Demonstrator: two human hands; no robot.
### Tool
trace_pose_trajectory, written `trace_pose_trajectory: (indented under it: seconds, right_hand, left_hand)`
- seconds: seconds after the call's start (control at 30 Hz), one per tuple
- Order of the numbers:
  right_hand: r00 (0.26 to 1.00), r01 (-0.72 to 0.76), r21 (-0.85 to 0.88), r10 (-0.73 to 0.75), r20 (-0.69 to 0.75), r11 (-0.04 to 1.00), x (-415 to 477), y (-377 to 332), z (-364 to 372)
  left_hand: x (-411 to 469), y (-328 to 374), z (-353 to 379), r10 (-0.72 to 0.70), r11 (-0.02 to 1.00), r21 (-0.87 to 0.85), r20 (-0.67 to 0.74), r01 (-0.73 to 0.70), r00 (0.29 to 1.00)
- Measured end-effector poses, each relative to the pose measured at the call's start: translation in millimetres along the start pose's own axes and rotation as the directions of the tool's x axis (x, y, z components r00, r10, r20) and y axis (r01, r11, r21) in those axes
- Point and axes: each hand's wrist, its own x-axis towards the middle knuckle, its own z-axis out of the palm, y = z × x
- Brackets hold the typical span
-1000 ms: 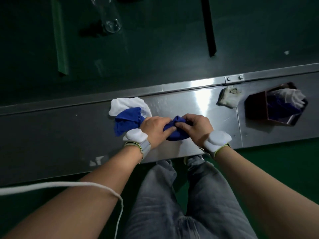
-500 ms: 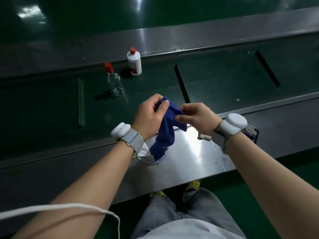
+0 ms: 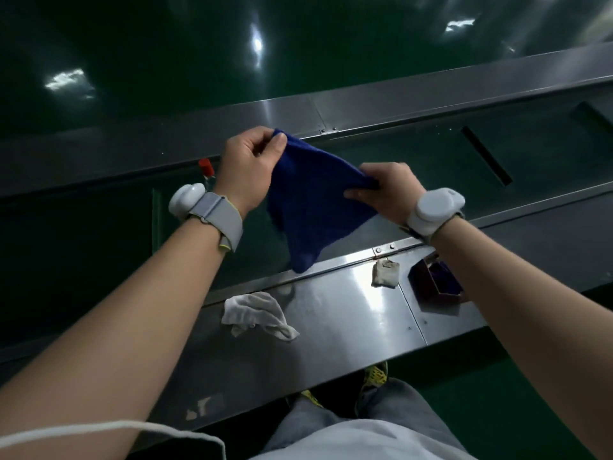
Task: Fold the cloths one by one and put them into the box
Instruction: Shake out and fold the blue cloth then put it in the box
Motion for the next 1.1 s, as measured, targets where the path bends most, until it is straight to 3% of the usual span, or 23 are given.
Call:
trace_pose_trajectory:
  seconds: [0.23,0.33,0.47,0.57,0.7,0.8,0.93,1.03,1.1]
  right_hand:
    - [0.983,-0.051,-0.098,0.033,-0.178,0.994,38,18,-39]
    - [0.979,-0.062,0.075,0.075,-0.189,0.995,46,15,-46]
    - [0.954,-0.130,0.368,0.218,-0.208,0.921,58,7,-59]
    - [0.946,-0.099,0.543,0.248,-0.209,0.834,61,4,-73]
    - [0.943,-0.082,0.605,0.257,-0.209,0.792,44,19,-79]
    - [0.941,-0.162,0.614,0.308,-0.140,0.773,13,46,-52]
    - [0.897,-0.421,0.538,0.424,0.127,0.730,-48,92,15]
    - [0.791,-0.611,0.416,0.505,0.345,0.673,-105,115,74]
    - [0.678,-0.717,0.279,0.548,0.489,0.639,-140,127,111]
  left_hand:
    - [30,-13,-5,-0.164,0.986,-0.061,-0.132,0.157,0.978]
    - [46,-5,-2,-0.216,0.976,-0.061,-0.141,0.209,0.966]
    - [63,19,7,-0.344,0.886,-0.336,-0.016,0.319,0.939]
    - [69,32,10,-0.352,0.821,-0.468,0.035,0.327,0.935]
    - [58,27,23,-0.330,0.809,-0.493,0.069,0.319,0.942]
    - [26,-5,35,-0.351,0.812,-0.440,0.157,0.384,0.923]
    - [-44,-73,50,-0.544,0.741,-0.232,0.342,0.630,0.766]
    - [-108,-125,61,-0.704,0.613,-0.077,0.400,0.787,0.587]
    - [-150,-155,70,-0.794,0.506,0.035,0.408,0.862,0.450]
